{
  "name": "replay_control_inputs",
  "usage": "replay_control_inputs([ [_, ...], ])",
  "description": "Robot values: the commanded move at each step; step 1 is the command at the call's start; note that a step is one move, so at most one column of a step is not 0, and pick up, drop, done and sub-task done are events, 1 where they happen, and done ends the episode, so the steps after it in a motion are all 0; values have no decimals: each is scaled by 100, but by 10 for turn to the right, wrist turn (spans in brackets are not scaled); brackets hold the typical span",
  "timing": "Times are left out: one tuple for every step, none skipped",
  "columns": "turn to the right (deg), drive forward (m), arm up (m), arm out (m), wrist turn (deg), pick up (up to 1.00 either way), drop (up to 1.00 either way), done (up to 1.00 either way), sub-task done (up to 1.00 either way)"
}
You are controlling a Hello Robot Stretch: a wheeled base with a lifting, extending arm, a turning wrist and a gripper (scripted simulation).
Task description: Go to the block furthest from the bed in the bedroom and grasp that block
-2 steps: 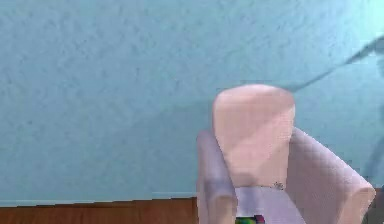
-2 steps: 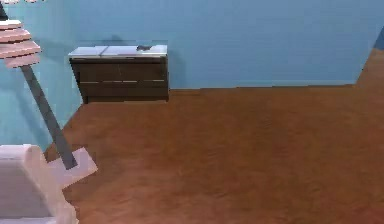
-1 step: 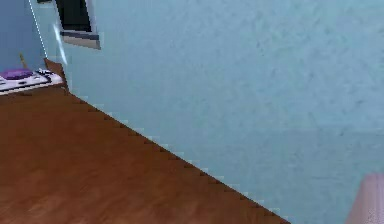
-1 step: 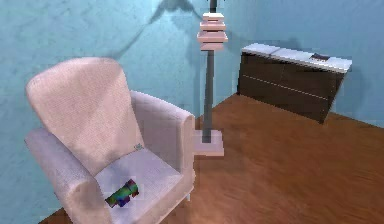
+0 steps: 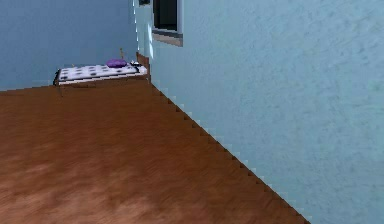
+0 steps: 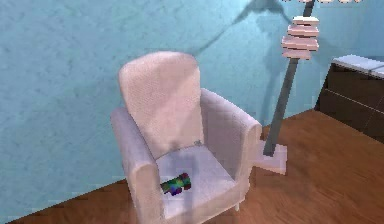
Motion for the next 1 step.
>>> replay_control_inputs([
  [0, 0, 50, 0, 0, 0, 0, 0, 0],
])
